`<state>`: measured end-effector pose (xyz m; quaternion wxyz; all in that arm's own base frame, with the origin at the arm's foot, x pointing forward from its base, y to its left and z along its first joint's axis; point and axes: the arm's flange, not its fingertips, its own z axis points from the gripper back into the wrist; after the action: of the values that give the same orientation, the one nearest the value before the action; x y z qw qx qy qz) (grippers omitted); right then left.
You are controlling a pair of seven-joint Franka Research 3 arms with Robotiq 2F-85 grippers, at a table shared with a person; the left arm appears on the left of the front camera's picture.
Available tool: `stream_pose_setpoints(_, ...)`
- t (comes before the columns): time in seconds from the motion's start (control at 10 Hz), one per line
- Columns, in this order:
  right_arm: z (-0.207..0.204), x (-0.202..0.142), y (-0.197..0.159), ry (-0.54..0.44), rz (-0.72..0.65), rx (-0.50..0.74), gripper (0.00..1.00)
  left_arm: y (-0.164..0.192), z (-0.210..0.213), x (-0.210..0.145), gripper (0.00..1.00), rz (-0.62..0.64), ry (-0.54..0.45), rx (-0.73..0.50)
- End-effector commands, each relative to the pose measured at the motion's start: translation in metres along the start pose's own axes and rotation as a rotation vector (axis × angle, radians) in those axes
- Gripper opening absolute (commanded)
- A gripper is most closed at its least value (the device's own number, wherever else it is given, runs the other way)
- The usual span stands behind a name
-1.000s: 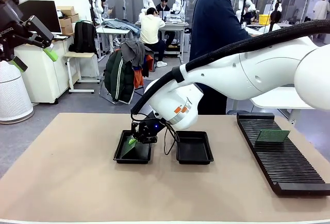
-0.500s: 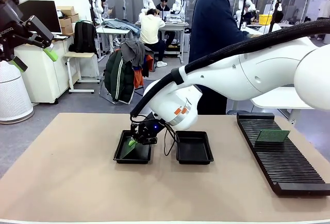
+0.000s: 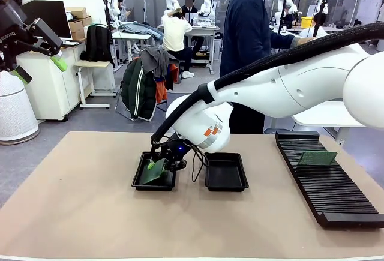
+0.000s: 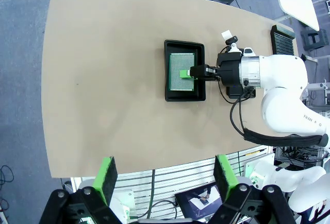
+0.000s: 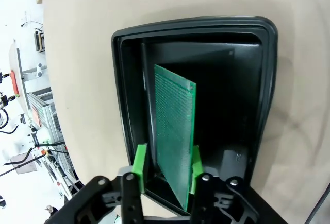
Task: Inspect and transfer BCBs to ESD trays.
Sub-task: Pick up the Blank PCB from the PCB Rack and place it in the left ESD tray.
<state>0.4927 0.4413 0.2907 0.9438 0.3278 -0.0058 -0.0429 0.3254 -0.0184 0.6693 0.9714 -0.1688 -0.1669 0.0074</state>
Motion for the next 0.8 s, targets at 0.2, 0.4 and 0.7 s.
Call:
stream_pose_setpoints(0.2, 0.017, -0.005, 0.012, -0.005, 0.036, -0.143, 0.69, 0.002, -0.002, 0.0, 1.0, -0.013, -0.004, -0.011)
stream_pose_setpoints(0.4, 0.027, -0.006, 0.021, -0.018, 0.055, -0.226, 0.84, 0.002, -0.002, 0.0, 1.0, -0.013, -0.004, -0.011)
stream_pose_setpoints(0.7, 0.057, -0.015, 0.038, -0.02, 0.094, -0.309, 1.0, 0.002, -0.002, 0.0, 1.0, -0.013, -0.004, -0.011)
